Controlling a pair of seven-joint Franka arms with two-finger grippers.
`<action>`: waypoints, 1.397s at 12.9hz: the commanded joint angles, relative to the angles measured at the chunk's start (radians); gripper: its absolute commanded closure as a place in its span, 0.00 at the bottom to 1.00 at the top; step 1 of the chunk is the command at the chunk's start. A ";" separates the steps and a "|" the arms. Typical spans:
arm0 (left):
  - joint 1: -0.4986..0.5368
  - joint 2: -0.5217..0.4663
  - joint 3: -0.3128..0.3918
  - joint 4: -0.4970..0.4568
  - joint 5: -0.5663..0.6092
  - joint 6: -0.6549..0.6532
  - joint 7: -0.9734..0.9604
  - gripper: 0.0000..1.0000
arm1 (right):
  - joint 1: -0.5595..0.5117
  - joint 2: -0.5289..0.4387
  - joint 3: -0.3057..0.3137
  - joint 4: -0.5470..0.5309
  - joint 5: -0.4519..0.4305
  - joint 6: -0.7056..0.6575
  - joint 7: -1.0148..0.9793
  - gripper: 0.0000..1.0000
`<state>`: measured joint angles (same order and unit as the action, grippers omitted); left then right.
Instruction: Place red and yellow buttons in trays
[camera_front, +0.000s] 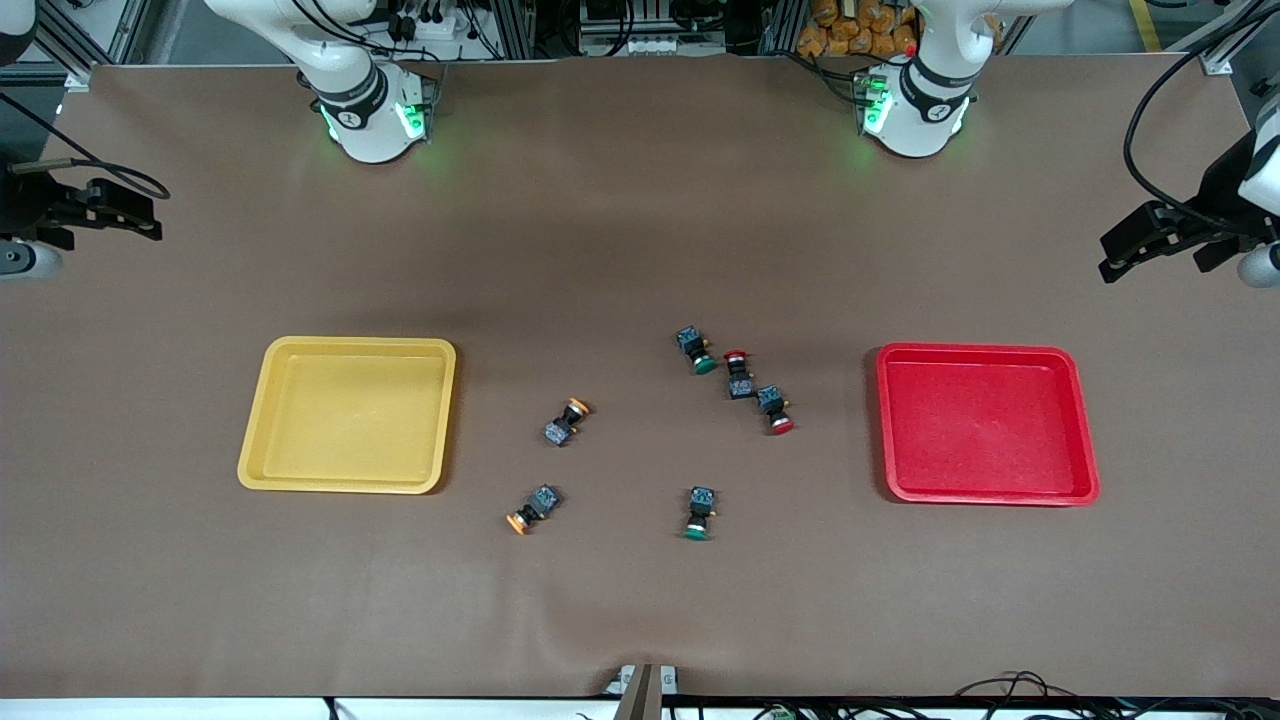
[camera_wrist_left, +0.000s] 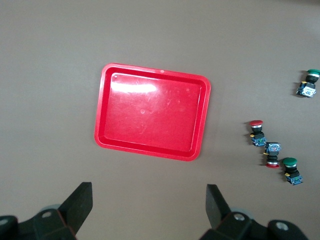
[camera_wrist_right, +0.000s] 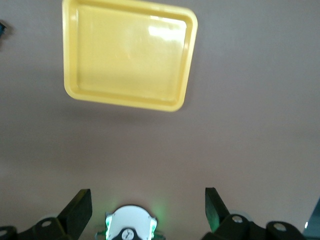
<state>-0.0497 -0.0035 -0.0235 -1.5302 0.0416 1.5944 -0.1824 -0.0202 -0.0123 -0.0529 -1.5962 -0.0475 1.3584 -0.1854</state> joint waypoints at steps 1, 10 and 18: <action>0.016 -0.003 0.000 0.013 -0.023 -0.016 0.021 0.00 | -0.015 -0.052 0.007 0.014 -0.014 -0.103 0.012 0.00; 0.016 0.003 -0.001 0.016 -0.023 -0.017 0.020 0.00 | 0.020 -0.078 0.034 0.064 -0.002 -0.021 0.003 0.00; 0.011 0.011 -0.003 0.010 -0.025 -0.017 0.006 0.00 | 0.068 -0.015 0.038 0.047 0.003 0.045 0.003 0.00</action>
<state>-0.0411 0.0041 -0.0248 -1.5292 0.0396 1.5899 -0.1824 0.0438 -0.0203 -0.0098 -1.5595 -0.0458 1.4152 -0.1853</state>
